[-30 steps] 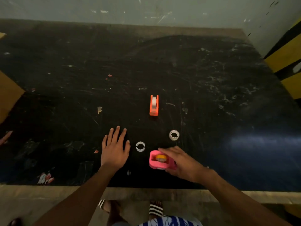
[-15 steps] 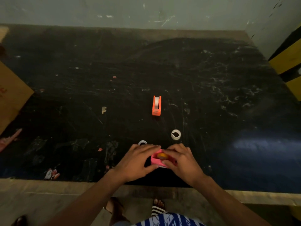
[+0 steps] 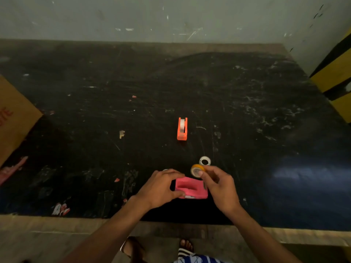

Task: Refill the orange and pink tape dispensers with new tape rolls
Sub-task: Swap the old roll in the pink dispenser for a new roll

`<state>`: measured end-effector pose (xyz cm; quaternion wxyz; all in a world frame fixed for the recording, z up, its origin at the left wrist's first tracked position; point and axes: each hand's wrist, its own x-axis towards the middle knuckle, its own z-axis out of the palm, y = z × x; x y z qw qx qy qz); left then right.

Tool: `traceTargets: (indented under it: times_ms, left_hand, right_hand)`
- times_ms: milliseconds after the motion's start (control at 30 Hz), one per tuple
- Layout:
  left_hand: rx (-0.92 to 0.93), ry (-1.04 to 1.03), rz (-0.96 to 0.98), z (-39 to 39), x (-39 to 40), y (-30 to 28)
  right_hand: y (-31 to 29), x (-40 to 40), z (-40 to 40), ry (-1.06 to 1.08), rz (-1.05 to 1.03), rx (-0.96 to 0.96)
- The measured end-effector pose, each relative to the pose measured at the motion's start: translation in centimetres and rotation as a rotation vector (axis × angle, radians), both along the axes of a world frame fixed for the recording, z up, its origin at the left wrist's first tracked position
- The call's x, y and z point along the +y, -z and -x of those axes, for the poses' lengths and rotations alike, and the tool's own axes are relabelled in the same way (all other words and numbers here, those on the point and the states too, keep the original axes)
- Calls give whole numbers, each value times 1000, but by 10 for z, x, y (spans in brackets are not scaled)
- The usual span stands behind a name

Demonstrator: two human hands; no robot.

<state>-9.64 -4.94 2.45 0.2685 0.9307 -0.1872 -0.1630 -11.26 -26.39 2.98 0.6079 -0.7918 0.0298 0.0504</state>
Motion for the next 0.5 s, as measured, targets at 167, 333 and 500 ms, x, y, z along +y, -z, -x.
traceTargets:
  times_ms: [167,333,500]
  left_hand:
    - [-146,-225,358,8,-16,-13]
    - [-174,-222,495,10,-35,-26]
    - [-165,-274,488,11,-39,-29]
  right_hand:
    - [-11,-3,-3,25,-228,103]
    - [-18,2,-3,-14,-348,168]
    - [-24,4,-1,16,-416,246]
